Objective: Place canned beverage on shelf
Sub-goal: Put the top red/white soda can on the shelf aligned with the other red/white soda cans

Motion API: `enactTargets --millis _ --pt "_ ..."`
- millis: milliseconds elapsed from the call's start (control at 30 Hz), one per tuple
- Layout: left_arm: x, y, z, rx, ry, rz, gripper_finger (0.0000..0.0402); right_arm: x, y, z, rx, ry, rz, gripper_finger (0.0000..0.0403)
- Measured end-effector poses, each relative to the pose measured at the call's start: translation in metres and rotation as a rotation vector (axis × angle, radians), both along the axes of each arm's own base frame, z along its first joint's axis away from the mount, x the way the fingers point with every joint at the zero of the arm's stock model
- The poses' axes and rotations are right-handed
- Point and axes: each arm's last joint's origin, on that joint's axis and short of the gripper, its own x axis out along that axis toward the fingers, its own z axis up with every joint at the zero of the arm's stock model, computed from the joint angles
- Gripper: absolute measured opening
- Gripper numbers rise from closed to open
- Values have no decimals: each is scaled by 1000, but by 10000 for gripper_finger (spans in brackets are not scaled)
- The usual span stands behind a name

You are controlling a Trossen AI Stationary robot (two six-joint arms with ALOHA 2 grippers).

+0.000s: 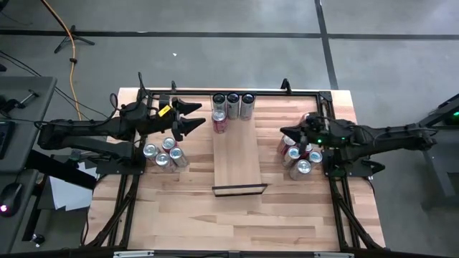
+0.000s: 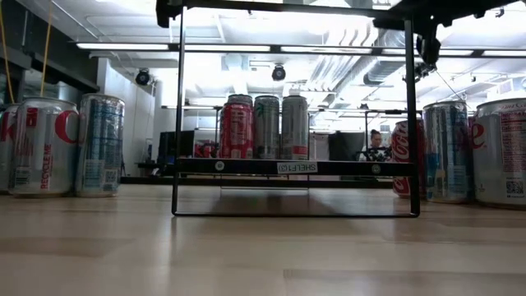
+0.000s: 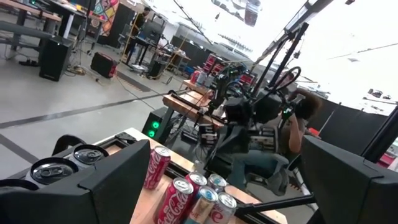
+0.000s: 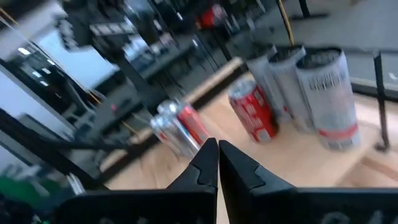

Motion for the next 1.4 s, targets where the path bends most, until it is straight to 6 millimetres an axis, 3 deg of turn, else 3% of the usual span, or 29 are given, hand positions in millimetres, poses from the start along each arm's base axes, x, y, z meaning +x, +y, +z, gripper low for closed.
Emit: enactTargets --millis 400,733,867,1200,1300,1400 --pt "0 1 -3 15 39 47 360 -4 0 7 -142 -78 9 0" --pt "0 1 -3 16 39 49 360 -4 -1 6 -111 -67 6 14" --pt "0 1 -3 3 35 47 360 -5 -4 6 -24 50 -44 81" --pt "0 1 -3 -1 34 37 360 4 -16 22 93 341 -150 348" --pt "0 1 -3 -1 34 36 360 6 -22 24 95 423 -217 389" --pt "0 1 -3 -1 35 36 360 1 -36 21 224 534 -467 396"
